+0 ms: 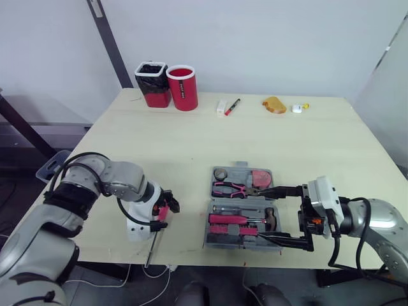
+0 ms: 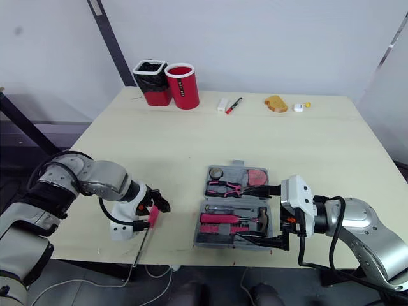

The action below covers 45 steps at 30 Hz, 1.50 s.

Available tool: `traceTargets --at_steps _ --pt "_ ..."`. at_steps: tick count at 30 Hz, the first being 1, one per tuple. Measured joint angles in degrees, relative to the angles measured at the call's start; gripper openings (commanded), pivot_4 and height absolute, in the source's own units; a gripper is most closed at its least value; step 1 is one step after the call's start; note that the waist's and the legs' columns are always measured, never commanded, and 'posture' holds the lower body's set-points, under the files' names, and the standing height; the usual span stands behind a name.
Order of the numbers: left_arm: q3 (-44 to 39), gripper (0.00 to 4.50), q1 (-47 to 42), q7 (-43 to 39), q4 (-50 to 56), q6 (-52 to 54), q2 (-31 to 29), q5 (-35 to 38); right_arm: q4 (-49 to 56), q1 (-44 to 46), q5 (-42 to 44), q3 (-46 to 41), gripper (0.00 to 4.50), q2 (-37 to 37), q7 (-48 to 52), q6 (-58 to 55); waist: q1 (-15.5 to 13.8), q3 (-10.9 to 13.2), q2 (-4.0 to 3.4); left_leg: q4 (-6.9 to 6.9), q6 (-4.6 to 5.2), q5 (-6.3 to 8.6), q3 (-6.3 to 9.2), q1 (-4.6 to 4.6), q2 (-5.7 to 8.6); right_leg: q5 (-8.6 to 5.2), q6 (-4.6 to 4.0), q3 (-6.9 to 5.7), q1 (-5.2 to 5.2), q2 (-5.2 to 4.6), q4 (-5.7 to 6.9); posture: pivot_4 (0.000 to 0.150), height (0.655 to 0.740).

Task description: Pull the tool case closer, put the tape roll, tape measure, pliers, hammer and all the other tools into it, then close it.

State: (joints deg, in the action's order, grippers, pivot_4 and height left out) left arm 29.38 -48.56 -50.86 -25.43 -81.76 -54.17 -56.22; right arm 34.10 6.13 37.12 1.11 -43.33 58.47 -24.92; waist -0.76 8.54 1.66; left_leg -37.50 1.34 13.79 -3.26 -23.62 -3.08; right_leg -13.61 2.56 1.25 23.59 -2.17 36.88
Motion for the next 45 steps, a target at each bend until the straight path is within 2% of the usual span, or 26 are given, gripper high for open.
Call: traceTargets --at_steps 9,12,15,17,18,23,25,26,27,28,32,37,39,40,41,42,44,45 --pt "4.44 3.51 0.48 7.65 0.12 -0.03 0.71 -9.62 -0.25 -0.34 -0.01 -0.99 4.5 -0.7 -0.64 -0.03 -0.05 -0.13 -0.12 -0.03 0.0 0.0 -0.01 0.1 -0.01 0.0 0.0 0.03 -0.09 0.01 0.08 0.15 0.74" --pt "5.1 2.69 0.37 8.7 0.09 0.23 0.34 -10.71 -0.19 -0.7 0.0 -1.19 4.5 -0.69 -1.43 -0.12 -0.04 -0.14 -0.13 -0.03 0.0 0.0 -0.03 0.12 -0.01 0.0 0.0 0.06 -0.09 0.01 0.11 0.15 0.74" --pt "5.69 1.53 0.27 9.07 -0.07 0.49 0.01 -11.89 -0.19 -0.75 -0.04 -1.19 4.5 -0.69 -1.55 -0.19 -0.04 -0.14 -0.13 -0.03 0.0 0.0 -0.03 0.12 -0.01 0.0 0.0 0.06 -0.09 0.01 0.12 0.15 0.74" --pt "6.42 0.59 -0.06 9.4 -0.38 0.82 -0.25 -12.53 -0.19 -0.75 -0.1 -1.19 4.5 -0.69 -1.59 -0.19 -0.11 -0.14 -0.13 -0.04 0.01 0.0 -0.03 0.11 0.0 0.0 0.0 0.06 -0.09 0.01 0.12 0.15 0.74" --pt "6.58 0.31 -0.2 9.5 -0.56 0.93 -0.28 -12.39 -0.19 -0.75 -0.12 -1.19 4.5 -0.69 -1.61 -0.19 -0.13 -0.15 -0.13 -0.05 0.01 0.0 -0.03 0.11 0.0 0.0 0.0 0.06 -0.1 0.01 0.12 0.15 0.74" --pt "7.28 0.31 -0.52 8.02 -1.95 1.61 -0.41 -8.74 -0.22 -0.75 -0.41 -1.19 4.5 -0.69 -1.57 -0.1 -0.06 -0.15 -0.13 -0.06 0.0 0.0 -0.02 0.11 0.0 0.0 0.0 0.06 -0.09 0.01 0.14 0.15 0.74" --pt "7.47 0.31 0.0 3.35 -2.3 4.9 -1.22 -0.6 -0.3 -0.71 -0.66 -1.18 4.5 -0.67 -1.56 0.07 0.01 -0.13 -0.1 -0.09 0.0 0.0 -0.01 0.08 -0.03 0.0 0.0 0.03 -0.07 0.01 0.16 0.15 0.74" --pt "7.38 0.31 1.06 -1.09 -1.8 8.96 -2.92 6.57 -0.31 -0.69 -0.69 -1.17 4.5 -0.67 -1.53 0.16 0.04 -0.13 -0.1 -0.11 0.0 0.0 0.01 0.06 -0.05 0.0 0.0 0.02 -0.06 0.02 0.19 0.15 0.74" --pt "7.26 0.31 1.92 -3.91 -1.38 11.69 -4.1 10.52 -0.38 -0.72 -0.73 -1.19 4.5 -0.68 -1.51 0.17 0.33 -0.13 -0.1 -0.12 0.0 0.0 0.0 0.07 -0.09 0.0 -0.01 0.03 -0.04 0.05 0.2 0.15 0.74" --pt "6.81 0.31 3.76 -9.77 0.47 17.97 -6.55 18.33 -0.48 -0.83 -0.82 -1.26 4.5 -0.68 -1.49 0.21 0.7 -0.13 -0.1 -0.13 0.0 0.0 0.01 0.08 -0.11 -0.01 -0.01 0.03 -0.04 0.07 0.24 0.15 0.74" --pt "2.93 0.31 10.39 -21.46 9.64 38.02 -8.89 32.95 -0.8 -0.84 -1.2 -1.35 4.5 -0.56 -1.5 0.37 0.92 -0.13 -0.11 -0.29 0.0 0.0 0.05 0.09 -0.11 -0.02 -0.02 0.02 -0.05 0.08 0.44 0.15 0.74" --pt "-4.63 0.31 21.14 -26.56 22.72 65.37 -10.54 41.94 -0.8 -1.24 -1.37 -1.45 4.5 -0.4 -1.53 0.66 1.37 -0.12 -0.11 -0.58 0.0 0.0 0.12 0.05 -0.12 -0.04 -0.01 0.01 -0.04 0.11 0.71 0.15 0.74" --pt "-9.58 0.31 25.66 -26.7 30.18 83.16 -10.37 45.0 -0.74 -1.84 -1.44 -1.51 4.5 -0.38 -1.54 0.71 1.39 -0.12 -0.11 -0.72 0.0 0.0 0.19 0.04 -0.14 -0.09 0.05 -0.04 -0.03 0.13 0.8 0.15 0.74" --pt "-10.56 0.31 26.46 -26.58 31.74 87.23 -10.23 45.59 -0.71 -1.98 -1.46 -1.52 4.5 -0.38 -1.54 0.75 1.38 -0.12 -0.12 -0.72 0.0 0.0 0.19 0.04 -0.14 -0.1 0.07 -0.04 -0.04 0.13 0.82 0.15 0.74" --pt "-13.49 0.31 28.8 -26.08 36.34 99.75 -9.4 47.24 -0.64 -2.2 -1.58 -1.56 4.5 -0.37 -1.54 0.86 1.38 -0.12 -0.12 -0.75 0.0 0.0 0.2 0.04 -0.14 -0.13 0.11 -0.04 -0.04 0.14 0.84 0.15 0.74" --pt "-14.01 0.31 29.3 -25.85 37.63 103.89 -9.12 47.69 -0.64 -2.33 -1.65 -1.57 4.5 -0.36 -1.54 0.9 1.38 -0.12 -0.11 -0.78 0.0 0.0 0.21 0.06 -0.14 -0.17 0.18 -0.04 -0.05 0.14 0.87 0.15 0.74" --pt "-17.67 0.31 30.94 -23.66 45.08 129.19 -5.42 51.67 -0.62 -2.39 -1.91 -1.57 4.5 -0.32 -1.55 1.27 1.29 -0.11 -0.11 -0.82 0.0 0.0 0.31 0.02 -0.12 -0.18 0.2 -0.09 -0.05 0.15 0.88 0.15 0.74" --pt "-17.87 0.31 30.93 -23.52 45.41 130.53 -5.07 51.93 -0.62 -2.39 -1.92 -1.57 4.5 -0.32 -1.55 1.28 1.27 -0.11 -0.11 -0.82 0.0 0.0 0.33 0.0 -0.12 -0.19 0.2 -0.1 -0.05 0.16 0.88 0.15 0.74"
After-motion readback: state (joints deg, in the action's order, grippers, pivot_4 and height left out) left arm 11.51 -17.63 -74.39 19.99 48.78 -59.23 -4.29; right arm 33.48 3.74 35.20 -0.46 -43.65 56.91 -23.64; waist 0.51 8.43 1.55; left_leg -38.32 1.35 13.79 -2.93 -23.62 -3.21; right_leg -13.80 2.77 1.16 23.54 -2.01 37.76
